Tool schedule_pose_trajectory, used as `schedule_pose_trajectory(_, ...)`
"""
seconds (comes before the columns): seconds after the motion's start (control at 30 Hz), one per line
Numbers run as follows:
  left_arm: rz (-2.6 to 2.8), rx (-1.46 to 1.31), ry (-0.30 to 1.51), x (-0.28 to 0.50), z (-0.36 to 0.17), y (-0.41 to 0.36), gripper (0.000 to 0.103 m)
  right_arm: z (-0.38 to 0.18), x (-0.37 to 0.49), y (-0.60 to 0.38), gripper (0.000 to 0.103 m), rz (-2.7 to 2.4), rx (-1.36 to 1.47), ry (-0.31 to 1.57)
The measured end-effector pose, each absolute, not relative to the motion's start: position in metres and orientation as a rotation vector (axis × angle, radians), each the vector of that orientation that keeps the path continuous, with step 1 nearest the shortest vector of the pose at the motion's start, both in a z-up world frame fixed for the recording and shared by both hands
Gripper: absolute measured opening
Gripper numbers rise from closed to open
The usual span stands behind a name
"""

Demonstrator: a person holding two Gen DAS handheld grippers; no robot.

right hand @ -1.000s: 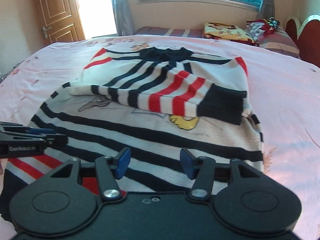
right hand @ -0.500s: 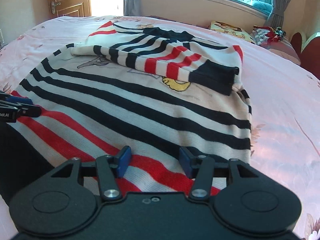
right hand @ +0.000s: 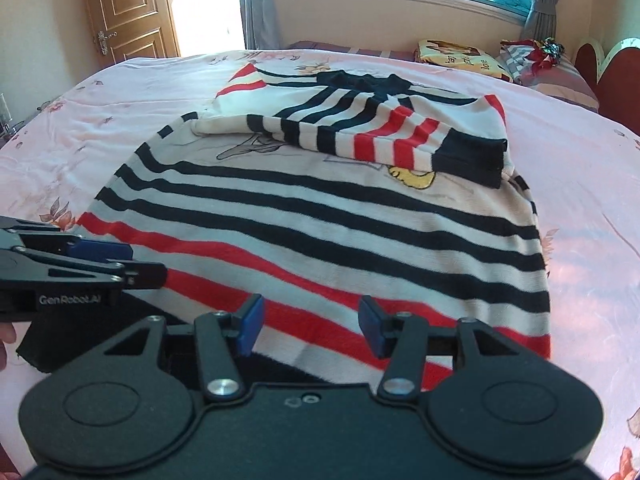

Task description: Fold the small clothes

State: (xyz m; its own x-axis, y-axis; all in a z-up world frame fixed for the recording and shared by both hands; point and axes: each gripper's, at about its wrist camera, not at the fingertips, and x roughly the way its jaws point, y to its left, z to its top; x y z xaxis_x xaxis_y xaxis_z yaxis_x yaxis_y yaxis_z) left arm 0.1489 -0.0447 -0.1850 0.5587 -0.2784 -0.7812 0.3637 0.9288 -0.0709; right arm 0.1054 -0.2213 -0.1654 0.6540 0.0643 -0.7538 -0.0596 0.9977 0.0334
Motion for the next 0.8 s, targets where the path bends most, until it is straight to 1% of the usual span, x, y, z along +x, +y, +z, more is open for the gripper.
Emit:
schedule_pose_trajectory(0.07,-0.382,0.126,0.920,0.142,-0.195,-0.038,0.084,-0.173,0.101,-0.212,0.052,0.067,-0.008,0.891)
schedule_pose_trajectory(0.1,-0.396,0.139,0.894,0.136,-0.198,-0.033,0.084,-0.180,0.099,-0.207,0.052,0.047,-0.037,0.920)
schedule_pose_trajectory(0.2,-0.424,0.186,0.856,0.122,-0.199,-0.026,0.084,-0.185,0.085,-0.207,0.055,0.007,-0.059,0.913)
schedule_pose_trajectory(0.3,-0.430,0.170,0.862,0.119,-0.197,-0.019,0.084,-0.183,0.071,-0.211,0.057,-0.040,-0.056,0.918)
schedule_pose_trajectory(0.37,-0.439,0.168,0.863,0.118,-0.195,-0.015,0.084,-0.183,0.063,-0.215,0.062,-0.074,-0.049,0.922)
schedule_pose_trajectory(0.43,-0.447,0.169,0.860,0.116,-0.195,-0.012,0.084,-0.182,0.056,-0.218,0.063,-0.103,-0.033,0.925)
schedule_pose_trajectory(0.8,-0.407,0.085,0.833,0.114,-0.180,0.025,0.084,-0.174,0.033,-0.223,0.064,-0.187,0.019,0.929)
